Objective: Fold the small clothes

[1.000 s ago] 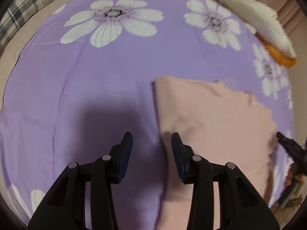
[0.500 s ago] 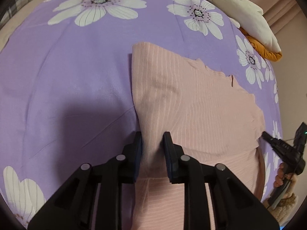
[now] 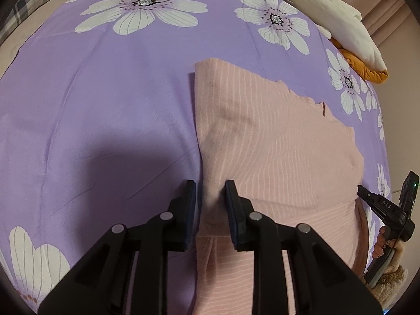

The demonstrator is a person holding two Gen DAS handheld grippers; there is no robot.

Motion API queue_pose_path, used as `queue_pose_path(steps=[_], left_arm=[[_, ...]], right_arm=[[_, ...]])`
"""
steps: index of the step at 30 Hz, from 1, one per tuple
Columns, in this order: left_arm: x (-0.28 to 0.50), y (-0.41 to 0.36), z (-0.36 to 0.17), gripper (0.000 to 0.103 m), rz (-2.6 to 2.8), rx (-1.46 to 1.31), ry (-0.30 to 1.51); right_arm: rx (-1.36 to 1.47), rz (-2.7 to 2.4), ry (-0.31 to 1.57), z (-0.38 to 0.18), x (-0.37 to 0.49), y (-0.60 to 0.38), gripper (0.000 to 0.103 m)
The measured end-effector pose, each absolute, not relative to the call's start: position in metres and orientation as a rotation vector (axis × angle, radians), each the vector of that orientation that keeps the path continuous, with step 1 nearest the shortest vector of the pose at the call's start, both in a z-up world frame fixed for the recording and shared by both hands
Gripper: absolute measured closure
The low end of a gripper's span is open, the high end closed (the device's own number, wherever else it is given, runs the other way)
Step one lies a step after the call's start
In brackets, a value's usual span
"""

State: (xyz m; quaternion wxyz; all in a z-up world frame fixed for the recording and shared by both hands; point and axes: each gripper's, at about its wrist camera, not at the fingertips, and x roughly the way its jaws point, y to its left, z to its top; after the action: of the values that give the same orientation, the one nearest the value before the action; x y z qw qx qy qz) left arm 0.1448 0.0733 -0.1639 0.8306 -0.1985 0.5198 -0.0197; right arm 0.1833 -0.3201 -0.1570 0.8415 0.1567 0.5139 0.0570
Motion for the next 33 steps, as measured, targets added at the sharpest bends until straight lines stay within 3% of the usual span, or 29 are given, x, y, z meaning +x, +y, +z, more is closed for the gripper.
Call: queue_pose_path(steps=[11, 15, 19, 21, 23, 25, 28, 33], left_arm=[[0.137, 0.076, -0.165, 0.071, -0.032, -0.483, 1.101], [0.119, 0.069, -0.162, 0.064, -0.035, -0.452, 1.109], [0.090, 0.062, -0.159, 0.049, -0.033, -0.405, 1.106], [0.080, 0.059, -0.158, 0.048, -0.031, -0.389, 1.113], [0.068, 0.057, -0.152, 0.042, -0.050, -0.387, 1.114], [0.056, 0.055, -0.142, 0.031, -0.067, -0.390, 1.079], [0.040, 0.052, -0.132, 0.022, -0.081, -0.389, 1.044], [0.017, 0.046, -0.135, 0.022, -0.091, -0.375, 1.063]], right_arm=[[0.304, 0.105, 1.072, -0.159, 0.179, -0.318, 0.096], [0.278, 0.086, 1.065, -0.158, 0.177, -0.318, 0.096], [0.221, 0.050, 1.070, -0.151, 0.170, -0.313, 0.084], [0.187, 0.037, 1.069, -0.145, 0.164, -0.310, 0.081], [0.160, 0.037, 1.048, -0.135, 0.156, -0.308, 0.069], [0.155, 0.048, 1.017, -0.122, 0.144, -0.309, 0.047], [0.143, 0.058, 0.989, -0.108, 0.125, -0.310, 0.043], [0.132, 0.068, 0.958, -0.096, 0.091, -0.311, 0.036]])
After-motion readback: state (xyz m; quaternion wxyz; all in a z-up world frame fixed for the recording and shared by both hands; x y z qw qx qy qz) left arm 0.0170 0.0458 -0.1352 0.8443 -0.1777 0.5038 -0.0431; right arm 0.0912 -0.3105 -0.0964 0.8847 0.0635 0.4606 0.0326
